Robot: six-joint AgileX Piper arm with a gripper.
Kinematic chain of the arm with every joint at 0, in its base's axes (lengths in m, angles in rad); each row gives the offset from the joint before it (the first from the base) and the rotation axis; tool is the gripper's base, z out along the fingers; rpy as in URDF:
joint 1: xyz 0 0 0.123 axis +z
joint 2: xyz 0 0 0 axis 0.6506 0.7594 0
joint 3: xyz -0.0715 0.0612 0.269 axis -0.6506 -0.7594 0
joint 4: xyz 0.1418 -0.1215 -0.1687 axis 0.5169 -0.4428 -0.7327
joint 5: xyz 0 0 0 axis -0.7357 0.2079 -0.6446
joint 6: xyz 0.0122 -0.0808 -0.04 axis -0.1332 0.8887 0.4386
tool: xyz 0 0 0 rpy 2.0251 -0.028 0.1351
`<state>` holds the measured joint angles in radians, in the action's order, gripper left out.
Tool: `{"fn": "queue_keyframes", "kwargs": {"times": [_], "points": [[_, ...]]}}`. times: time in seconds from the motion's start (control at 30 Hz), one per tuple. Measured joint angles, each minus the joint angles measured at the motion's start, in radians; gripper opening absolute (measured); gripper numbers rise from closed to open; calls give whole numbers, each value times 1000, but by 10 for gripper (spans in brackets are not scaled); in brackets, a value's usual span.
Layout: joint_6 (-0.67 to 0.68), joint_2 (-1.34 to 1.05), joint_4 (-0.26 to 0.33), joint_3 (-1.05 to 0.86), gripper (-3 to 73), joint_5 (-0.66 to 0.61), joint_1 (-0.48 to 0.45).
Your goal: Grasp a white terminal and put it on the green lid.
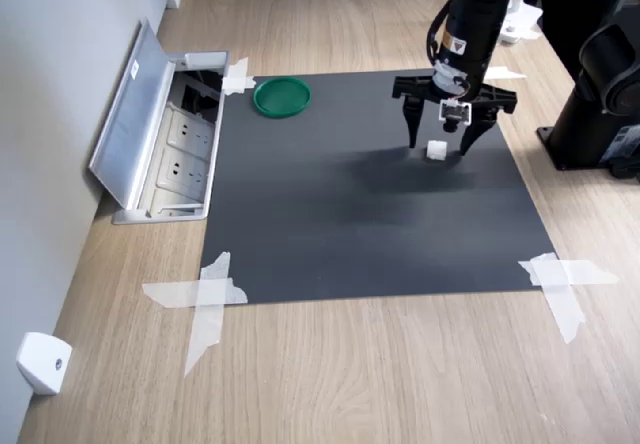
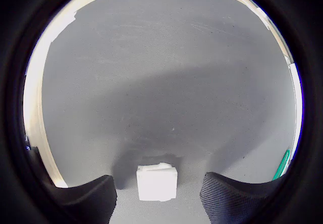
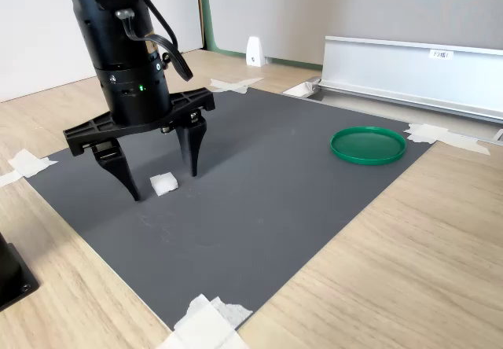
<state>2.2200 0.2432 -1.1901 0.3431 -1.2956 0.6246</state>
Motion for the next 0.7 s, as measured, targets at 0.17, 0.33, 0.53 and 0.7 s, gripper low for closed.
{"fn": "queue_keyframes", "kwargs": {"times": [0.17,0.33,0.53,0.7], "points": [[-9,28,-10,0,628,1,0],[-12,29,-12,0,496,8,0],[-13,29,-12,0,264,12,0],[-35,29,-12,8,267,8,0]]}}
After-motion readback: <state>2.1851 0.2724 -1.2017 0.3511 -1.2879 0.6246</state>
